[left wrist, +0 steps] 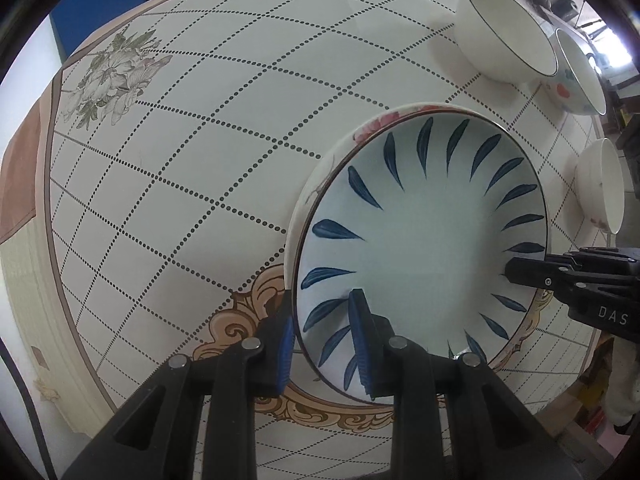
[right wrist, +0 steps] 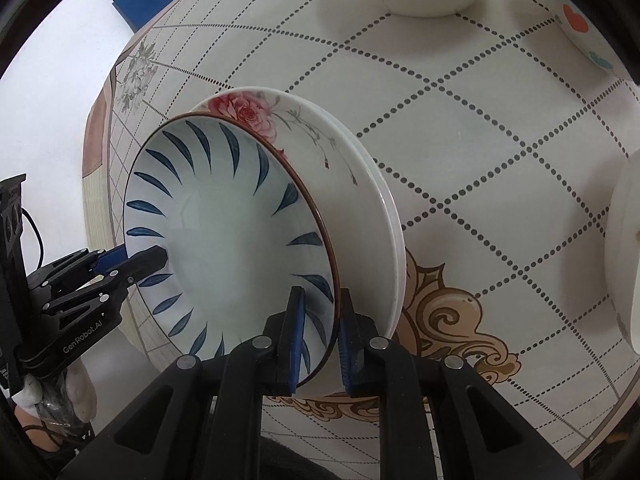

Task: Organize plates and bowls
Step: 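Lower the blue-striped plate onto the pink-rose plate with both grippers, then open both grippers and pull them back from the plate stack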

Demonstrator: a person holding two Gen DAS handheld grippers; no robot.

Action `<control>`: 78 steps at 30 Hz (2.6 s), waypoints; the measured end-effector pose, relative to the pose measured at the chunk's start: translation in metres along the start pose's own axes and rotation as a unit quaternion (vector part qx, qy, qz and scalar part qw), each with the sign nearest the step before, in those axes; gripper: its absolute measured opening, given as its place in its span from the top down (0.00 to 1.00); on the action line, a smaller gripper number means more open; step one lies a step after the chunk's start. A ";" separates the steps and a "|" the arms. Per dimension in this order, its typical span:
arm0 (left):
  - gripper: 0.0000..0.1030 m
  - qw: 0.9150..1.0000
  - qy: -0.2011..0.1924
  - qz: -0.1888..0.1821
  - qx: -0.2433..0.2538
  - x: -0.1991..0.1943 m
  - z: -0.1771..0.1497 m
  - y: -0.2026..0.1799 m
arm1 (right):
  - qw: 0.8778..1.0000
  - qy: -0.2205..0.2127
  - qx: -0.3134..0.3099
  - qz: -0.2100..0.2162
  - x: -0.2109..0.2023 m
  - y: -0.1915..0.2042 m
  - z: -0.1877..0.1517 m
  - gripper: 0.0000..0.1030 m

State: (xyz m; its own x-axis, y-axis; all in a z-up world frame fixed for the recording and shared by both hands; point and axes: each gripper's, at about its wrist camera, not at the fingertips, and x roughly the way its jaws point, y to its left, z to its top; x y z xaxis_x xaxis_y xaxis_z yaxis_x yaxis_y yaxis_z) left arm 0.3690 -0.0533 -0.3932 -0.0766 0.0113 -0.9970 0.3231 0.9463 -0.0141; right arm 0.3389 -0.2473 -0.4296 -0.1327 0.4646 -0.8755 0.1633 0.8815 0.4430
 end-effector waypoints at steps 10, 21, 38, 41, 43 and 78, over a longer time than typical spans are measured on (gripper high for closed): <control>0.77 0.999 0.009 0.043 0.018 0.004 0.009 -0.023 | 1.000 0.013 0.009 -0.011 0.006 0.001 0.000 0.84; 0.77 0.999 -0.004 0.043 0.009 -0.004 0.002 -0.028 | 0.998 0.013 0.022 -0.052 0.004 0.010 -0.001 0.85; 0.56 0.994 -0.096 0.043 -0.020 -0.070 -0.033 -0.023 | 0.988 -0.065 0.006 -0.141 -0.039 0.052 -0.042 0.10; 0.24 0.991 -0.124 0.048 -0.021 -0.084 -0.039 -0.024 | 0.984 -0.091 0.009 -0.152 -0.051 0.058 -0.056 0.06; 0.18 0.989 -0.138 0.046 -0.026 -0.093 -0.042 -0.022 | 0.980 -0.109 0.005 -0.166 -0.063 0.062 -0.065 0.06; 0.11 0.960 -0.274 0.034 -0.047 -0.252 -0.201 -0.053 | 0.930 -0.306 -0.031 -0.199 -0.246 0.145 -0.269 0.03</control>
State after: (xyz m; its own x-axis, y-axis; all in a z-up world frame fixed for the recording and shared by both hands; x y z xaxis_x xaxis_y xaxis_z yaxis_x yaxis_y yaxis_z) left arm 0.1816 -0.0416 -0.1255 0.4578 -0.0739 -0.8860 0.2217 0.9745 0.0333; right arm 0.1326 -0.2109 -0.0984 0.4142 -0.0190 -0.9100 0.1615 0.9854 0.0530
